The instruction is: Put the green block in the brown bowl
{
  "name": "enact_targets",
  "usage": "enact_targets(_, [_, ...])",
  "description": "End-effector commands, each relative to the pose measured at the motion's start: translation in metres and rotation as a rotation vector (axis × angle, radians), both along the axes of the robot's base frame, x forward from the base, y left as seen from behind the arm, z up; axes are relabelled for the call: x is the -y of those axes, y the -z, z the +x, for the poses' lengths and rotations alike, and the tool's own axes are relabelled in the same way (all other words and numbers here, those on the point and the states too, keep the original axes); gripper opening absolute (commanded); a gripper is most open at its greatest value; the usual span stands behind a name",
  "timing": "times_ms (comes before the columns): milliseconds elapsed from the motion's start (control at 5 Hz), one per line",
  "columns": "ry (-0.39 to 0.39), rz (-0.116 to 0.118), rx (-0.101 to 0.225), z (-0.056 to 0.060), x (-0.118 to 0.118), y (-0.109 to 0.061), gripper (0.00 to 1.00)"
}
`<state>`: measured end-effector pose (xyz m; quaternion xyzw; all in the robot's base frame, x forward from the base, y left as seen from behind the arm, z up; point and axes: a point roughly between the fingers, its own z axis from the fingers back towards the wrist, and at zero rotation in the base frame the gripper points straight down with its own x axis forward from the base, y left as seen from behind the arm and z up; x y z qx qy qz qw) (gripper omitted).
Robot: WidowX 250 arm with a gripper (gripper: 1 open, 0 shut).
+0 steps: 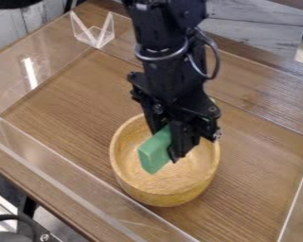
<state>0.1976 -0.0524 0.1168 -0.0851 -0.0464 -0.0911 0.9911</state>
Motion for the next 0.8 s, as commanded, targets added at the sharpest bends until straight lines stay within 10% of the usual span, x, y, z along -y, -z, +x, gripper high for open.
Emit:
enact_targets(0, [-0.015, -0.008, 0.032, 0.007, -0.001, -0.004, 0.0])
enact_targets(600, [-0.02, -0.018, 0.032, 0.01, -0.003, 0.007, 0.0])
